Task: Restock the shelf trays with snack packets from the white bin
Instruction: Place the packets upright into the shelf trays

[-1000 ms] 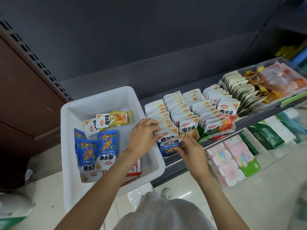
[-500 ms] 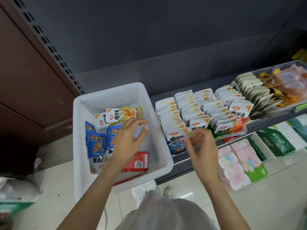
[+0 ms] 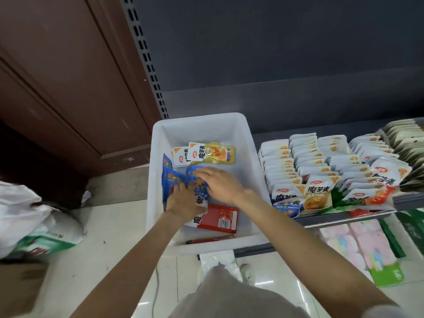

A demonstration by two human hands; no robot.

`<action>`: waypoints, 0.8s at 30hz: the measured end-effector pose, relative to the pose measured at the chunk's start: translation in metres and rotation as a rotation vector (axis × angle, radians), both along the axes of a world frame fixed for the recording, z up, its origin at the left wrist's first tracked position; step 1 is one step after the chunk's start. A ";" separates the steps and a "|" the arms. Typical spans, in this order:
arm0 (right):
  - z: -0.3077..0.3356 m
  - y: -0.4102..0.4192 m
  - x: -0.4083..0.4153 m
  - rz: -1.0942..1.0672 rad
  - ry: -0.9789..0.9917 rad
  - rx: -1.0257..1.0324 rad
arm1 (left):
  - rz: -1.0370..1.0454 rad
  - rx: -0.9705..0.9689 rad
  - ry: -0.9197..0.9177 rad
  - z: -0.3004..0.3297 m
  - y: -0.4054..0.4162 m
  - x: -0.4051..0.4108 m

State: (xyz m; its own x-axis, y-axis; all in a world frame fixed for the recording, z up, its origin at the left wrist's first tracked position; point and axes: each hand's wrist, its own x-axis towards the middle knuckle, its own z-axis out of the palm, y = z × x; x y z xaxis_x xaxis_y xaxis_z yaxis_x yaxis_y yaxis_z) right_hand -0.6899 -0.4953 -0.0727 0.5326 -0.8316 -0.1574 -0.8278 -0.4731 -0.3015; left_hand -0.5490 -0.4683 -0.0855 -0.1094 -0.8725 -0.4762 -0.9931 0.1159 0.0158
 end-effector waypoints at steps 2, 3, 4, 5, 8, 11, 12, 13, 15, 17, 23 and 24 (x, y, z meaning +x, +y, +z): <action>-0.010 -0.006 0.002 0.072 0.145 0.056 | -0.104 0.002 -0.046 -0.001 0.002 -0.003; -0.014 -0.005 0.000 0.073 0.204 0.073 | -0.156 -0.012 -0.032 -0.003 0.003 -0.004; -0.016 -0.003 -0.003 0.057 0.246 0.069 | -0.191 -0.024 0.005 -0.003 0.004 -0.003; -0.017 0.001 -0.005 0.041 0.272 0.047 | -0.211 -0.032 0.051 -0.005 0.005 -0.001; -0.016 0.011 -0.004 -0.003 0.343 0.033 | -0.260 -0.056 0.171 -0.007 0.004 0.003; -0.006 0.015 -0.005 -0.070 0.377 0.126 | -0.277 -0.196 0.322 -0.007 0.005 0.001; 0.000 0.016 -0.008 -0.094 0.355 0.133 | -0.213 -0.292 0.443 -0.004 0.006 0.001; 0.008 0.017 -0.012 -0.127 0.312 0.133 | -0.097 -0.396 0.586 -0.001 0.006 0.002; 0.021 0.023 -0.023 -0.242 0.144 0.118 | 0.196 -0.569 0.879 0.011 0.007 0.005; 0.030 0.032 -0.035 -0.390 -0.111 0.127 | 0.484 -0.601 1.121 0.026 0.009 0.005; 0.061 0.066 -0.057 -0.592 -0.782 0.431 | 0.811 -0.038 1.503 0.072 0.016 -0.011; 0.064 0.071 -0.059 -0.583 -0.788 0.438 | 0.775 -0.019 1.517 0.080 0.018 -0.017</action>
